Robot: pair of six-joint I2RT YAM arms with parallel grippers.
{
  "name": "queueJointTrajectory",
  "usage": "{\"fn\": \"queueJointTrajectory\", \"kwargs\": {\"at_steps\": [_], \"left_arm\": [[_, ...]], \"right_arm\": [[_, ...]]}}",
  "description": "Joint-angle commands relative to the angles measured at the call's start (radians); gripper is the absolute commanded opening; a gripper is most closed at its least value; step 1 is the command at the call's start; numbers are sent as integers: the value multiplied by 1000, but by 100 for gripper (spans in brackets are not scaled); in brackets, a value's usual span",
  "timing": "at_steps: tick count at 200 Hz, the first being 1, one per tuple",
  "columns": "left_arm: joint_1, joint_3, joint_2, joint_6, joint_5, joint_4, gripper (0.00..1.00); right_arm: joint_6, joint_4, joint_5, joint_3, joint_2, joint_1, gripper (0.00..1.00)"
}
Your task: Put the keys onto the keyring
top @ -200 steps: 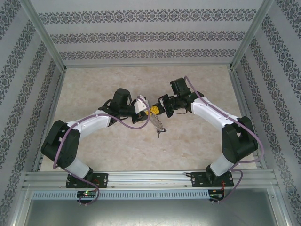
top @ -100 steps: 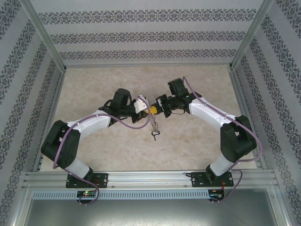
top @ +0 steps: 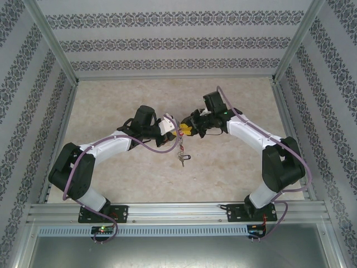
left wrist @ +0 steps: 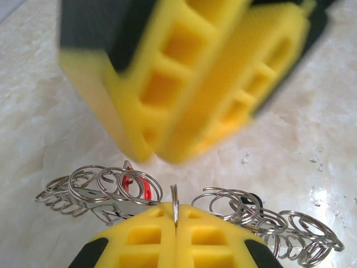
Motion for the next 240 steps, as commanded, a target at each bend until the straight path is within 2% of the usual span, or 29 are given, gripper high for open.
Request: {"fn": "queueJointTrajectory", "kwargs": {"at_steps": [1, 14, 25, 39, 64, 77, 101, 150, 203, 240], "left_arm": [[-10, 37, -26, 29, 69, -46, 0], [-10, 51, -23, 33, 98, -59, 0], [-9, 57, -24, 25, 119, -62, 0], [-9, 56, -31, 10, 131, -42, 0], [-9, 68, -42, 12, 153, -40, 0], [-7, 79, -47, 15, 167, -58, 0], [-4, 84, -74, -6, 221, -47, 0], [-3, 127, -81, 17, 298, -121, 0], [-2, 145, -72, 35, 301, -138, 0], [-4, 124, -72, 18, 298, -118, 0]], "right_arm": [[-480, -4, -62, 12, -34, -62, 24], [-635, -8, -84, -7, -52, -92, 25], [-733, 55, -139, -48, -72, -123, 27], [-939, 92, -169, -80, -104, -142, 27], [-1403, 73, -197, -125, -161, -123, 23], [-1647, 38, -249, -150, -189, -106, 27], [-1894, -16, -295, -163, -212, -86, 30], [-2107, -62, -166, -132, -232, -12, 30], [-2150, -28, -111, -118, -233, 8, 26], [-2132, -12, -128, -128, -249, -6, 25]]}}
